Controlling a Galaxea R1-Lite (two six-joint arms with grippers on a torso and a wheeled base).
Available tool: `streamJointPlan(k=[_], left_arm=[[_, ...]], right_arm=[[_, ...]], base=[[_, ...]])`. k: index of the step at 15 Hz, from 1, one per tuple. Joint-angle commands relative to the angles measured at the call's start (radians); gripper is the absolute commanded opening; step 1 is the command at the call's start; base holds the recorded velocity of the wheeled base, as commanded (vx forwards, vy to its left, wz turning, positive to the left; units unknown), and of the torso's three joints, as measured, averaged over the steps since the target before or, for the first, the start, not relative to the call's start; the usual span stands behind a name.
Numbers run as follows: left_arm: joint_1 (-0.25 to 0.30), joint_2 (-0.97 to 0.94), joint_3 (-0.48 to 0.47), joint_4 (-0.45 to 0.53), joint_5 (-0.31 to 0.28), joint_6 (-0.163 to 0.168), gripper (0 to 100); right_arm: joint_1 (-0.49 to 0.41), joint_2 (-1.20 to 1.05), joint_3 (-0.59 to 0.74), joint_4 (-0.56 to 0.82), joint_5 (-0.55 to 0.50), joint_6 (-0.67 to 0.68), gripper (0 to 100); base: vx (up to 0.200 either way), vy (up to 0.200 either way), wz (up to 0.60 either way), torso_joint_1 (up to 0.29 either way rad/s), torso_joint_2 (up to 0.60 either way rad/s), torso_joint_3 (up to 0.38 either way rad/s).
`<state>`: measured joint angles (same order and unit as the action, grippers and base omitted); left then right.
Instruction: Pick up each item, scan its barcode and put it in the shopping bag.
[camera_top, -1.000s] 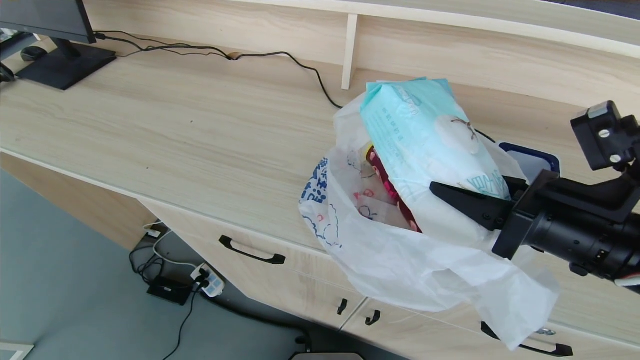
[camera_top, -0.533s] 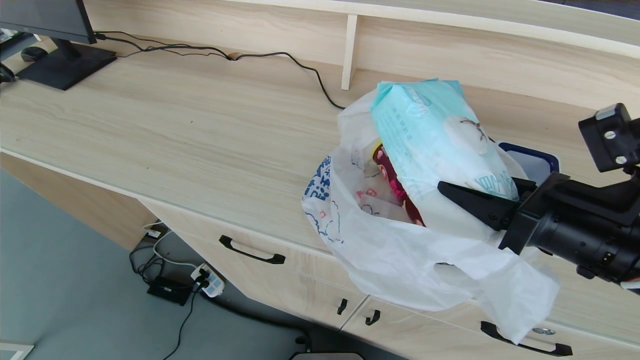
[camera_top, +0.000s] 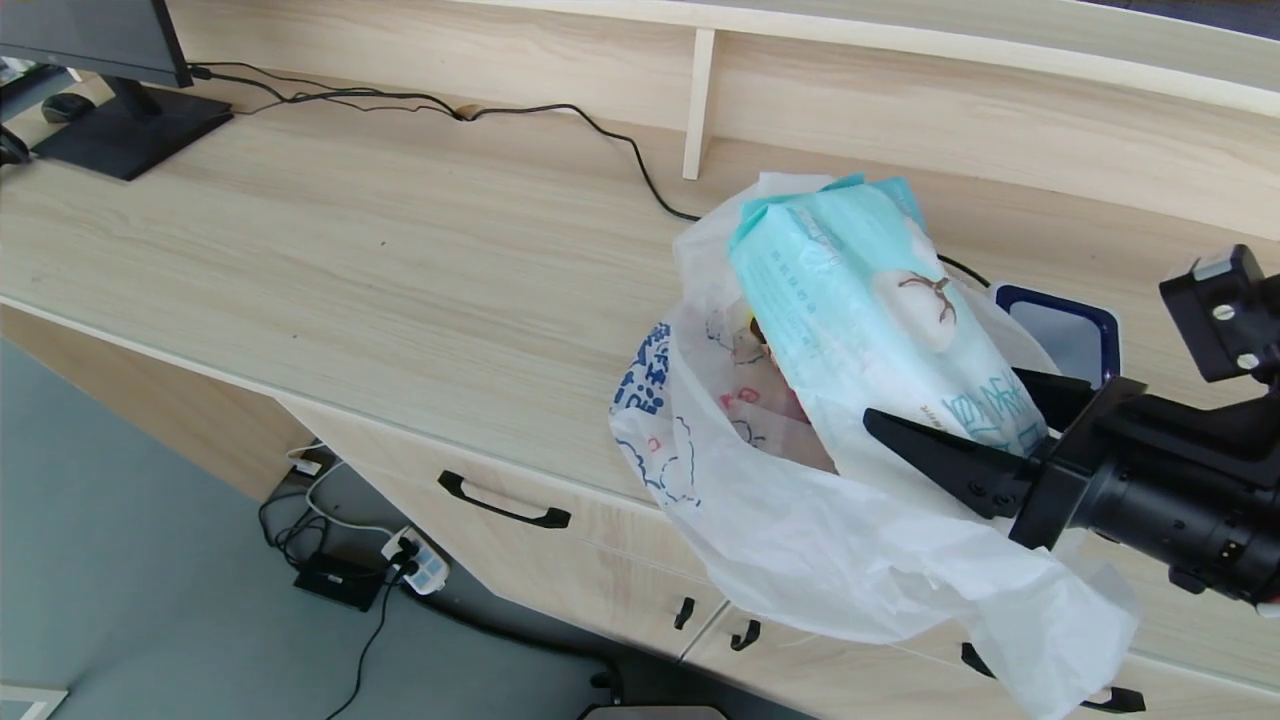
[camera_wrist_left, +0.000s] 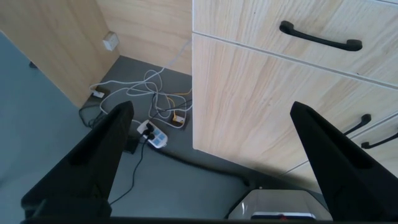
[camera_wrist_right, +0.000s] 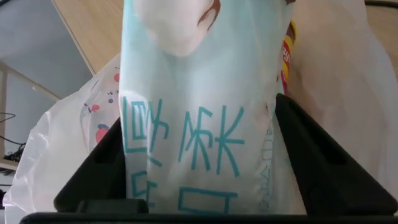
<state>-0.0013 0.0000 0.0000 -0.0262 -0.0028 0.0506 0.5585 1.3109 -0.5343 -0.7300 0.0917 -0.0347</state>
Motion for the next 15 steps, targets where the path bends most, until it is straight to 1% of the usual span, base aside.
streamJointPlan(k=[1,4,7,15], left_arm=[[0.0,0.002,0.0,0.0,0.0,0.0,100],[0.0,0.002,0.0,0.0,0.0,0.0,100],[0.0,0.002,0.0,0.002,0.001,-0.003,100],[0.0,0.002,0.0,0.002,0.0,-0.006,100]], right_arm=[[0.0,0.004,0.002,-0.009,0.002,-0.001,100],[0.0,0.004,-0.003,-0.009,0.002,0.001,100],[0.001,0.001,-0.049,-0.011,0.002,-0.007,100],[0.001,-0.027,-0.061,-0.011,0.0,-0.008,100]], base=[[0.0,0.0,0.0,0.0,0.0,0.0],[0.0,0.0,0.0,0.0,0.0,0.0],[0.0,0.0,0.0,0.0,0.0,0.0],[0.0,0.0,0.0,0.0,0.0,0.0]])
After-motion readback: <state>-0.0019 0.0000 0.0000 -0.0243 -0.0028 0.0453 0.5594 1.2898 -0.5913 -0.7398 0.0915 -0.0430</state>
